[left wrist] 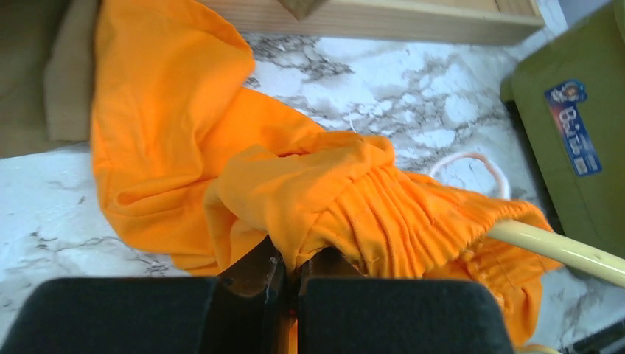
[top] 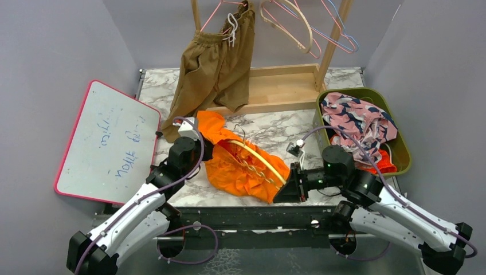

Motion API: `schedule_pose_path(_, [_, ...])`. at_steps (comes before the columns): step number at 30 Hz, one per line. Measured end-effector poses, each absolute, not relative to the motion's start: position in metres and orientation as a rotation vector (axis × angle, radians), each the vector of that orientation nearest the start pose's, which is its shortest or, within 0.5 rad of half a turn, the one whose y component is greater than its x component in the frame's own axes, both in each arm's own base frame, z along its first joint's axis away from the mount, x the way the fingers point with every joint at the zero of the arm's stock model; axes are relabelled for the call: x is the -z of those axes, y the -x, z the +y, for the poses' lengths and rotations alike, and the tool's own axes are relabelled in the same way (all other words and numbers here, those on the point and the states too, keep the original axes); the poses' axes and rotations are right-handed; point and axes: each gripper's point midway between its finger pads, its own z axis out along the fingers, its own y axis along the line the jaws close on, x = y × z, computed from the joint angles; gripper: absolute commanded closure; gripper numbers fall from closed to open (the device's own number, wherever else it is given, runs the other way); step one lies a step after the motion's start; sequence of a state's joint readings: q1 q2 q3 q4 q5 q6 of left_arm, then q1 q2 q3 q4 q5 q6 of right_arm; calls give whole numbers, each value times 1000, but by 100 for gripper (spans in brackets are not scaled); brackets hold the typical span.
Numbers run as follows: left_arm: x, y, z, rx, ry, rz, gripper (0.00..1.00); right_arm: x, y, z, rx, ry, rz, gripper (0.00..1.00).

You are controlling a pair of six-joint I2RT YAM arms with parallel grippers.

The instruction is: Remove the shorts from the hanger

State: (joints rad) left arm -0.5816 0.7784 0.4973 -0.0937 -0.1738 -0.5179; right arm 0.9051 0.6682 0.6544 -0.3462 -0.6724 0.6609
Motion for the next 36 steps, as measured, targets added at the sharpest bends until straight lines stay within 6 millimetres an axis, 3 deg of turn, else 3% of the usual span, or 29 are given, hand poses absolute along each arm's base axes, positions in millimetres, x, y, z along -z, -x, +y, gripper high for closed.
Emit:
schedule_pose_path(4, [-172, -260, -143, 516, 134, 1939, 100, -244, -34, 249, -1592, 785, 2078, 99])
schedule_pose_path(7, [-165, -260, -141, 499, 151, 1964, 100, -257, -30, 241, -1578, 777, 2058, 99])
schedule_pose_path(14, [-133, -258, -151, 512, 119, 2065, 100, -320, -18, 221, -1598, 787, 1863, 99])
schedule_pose_path(17, [-129, -257, -161, 559, 87, 2080, 100, -330, -16, 218, -1604, 790, 1835, 99])
schedule_pose_path(23, [-123, -254, -174, 616, 24, 2119, 100, -318, -17, 226, -1616, 806, 1884, 99])
schedule_pose_path(30, [-134, -251, -180, 670, -2, 2088, 100, -263, -19, 255, -1729, 865, 2044, 99])
schedule_pose_path(36, [-135, -252, -177, 651, 10, 2086, 100, -278, -17, 253, -1732, 900, 1993, 99])
